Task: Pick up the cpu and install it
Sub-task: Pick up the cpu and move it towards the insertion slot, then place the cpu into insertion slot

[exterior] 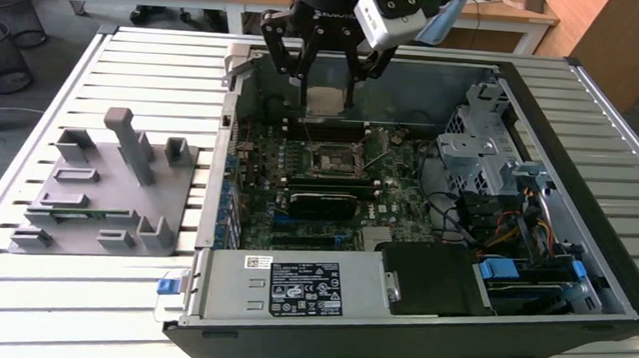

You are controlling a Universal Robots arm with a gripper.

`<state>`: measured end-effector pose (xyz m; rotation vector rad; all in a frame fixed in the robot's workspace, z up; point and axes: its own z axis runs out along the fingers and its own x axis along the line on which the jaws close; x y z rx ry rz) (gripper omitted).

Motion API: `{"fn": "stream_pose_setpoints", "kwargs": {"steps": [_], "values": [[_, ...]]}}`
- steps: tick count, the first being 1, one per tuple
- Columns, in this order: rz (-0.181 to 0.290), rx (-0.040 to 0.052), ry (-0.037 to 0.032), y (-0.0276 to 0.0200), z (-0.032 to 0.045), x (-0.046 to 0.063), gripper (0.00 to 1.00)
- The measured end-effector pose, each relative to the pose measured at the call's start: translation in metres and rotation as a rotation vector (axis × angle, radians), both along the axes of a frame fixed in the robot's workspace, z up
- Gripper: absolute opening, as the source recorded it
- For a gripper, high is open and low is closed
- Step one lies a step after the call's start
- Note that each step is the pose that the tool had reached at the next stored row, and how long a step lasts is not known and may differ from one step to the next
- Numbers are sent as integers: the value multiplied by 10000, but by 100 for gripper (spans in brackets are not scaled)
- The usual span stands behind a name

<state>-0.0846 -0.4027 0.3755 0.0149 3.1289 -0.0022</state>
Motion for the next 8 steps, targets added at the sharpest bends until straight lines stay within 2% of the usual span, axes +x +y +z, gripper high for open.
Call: {"fn": "stream_pose_setpoints", "kwargs": {"steps": [8], "values": [[-26,0,0,0,-1,79,54]]}}
